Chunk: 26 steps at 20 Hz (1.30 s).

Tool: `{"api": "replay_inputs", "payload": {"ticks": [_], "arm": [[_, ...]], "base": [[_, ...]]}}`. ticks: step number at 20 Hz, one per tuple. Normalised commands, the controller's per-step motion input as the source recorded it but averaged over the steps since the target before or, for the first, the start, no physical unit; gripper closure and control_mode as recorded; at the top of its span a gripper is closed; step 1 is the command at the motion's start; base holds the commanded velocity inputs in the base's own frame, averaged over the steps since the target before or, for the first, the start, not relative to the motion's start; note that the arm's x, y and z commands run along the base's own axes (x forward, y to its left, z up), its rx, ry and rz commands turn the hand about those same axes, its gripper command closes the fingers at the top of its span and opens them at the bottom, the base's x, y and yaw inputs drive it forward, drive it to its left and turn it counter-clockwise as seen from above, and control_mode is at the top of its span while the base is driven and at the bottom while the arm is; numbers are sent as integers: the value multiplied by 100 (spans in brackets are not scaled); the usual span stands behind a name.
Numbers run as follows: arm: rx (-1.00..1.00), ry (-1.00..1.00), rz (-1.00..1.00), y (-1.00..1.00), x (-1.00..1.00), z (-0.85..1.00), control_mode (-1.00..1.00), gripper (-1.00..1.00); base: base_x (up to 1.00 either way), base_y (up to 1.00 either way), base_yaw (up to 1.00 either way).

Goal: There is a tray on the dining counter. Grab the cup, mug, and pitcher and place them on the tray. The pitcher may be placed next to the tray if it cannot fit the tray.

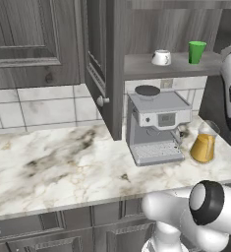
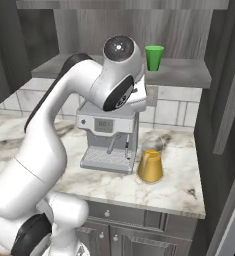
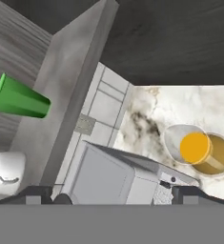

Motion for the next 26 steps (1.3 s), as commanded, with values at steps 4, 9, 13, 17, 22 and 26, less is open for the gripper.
{"api": "replay_inputs", "payload": {"ticks": [4, 9, 13, 17, 22, 26], "arm": [[16, 0, 0, -1, 22, 25, -100, -100], [18, 0, -4, 0, 32, 15, -100, -100], [11, -2, -7, 0, 32, 7, -100, -100], [7, -14, -1, 0, 33, 0, -100, -100], [7, -24, 0, 0, 28, 0, -100, -100], [1, -11, 0, 0, 34, 0, -100, -100]], "base": [[0, 0, 0], [0, 0, 0], [0, 0, 0], [0, 0, 0], [0, 0, 0], [0, 0, 0]]}}
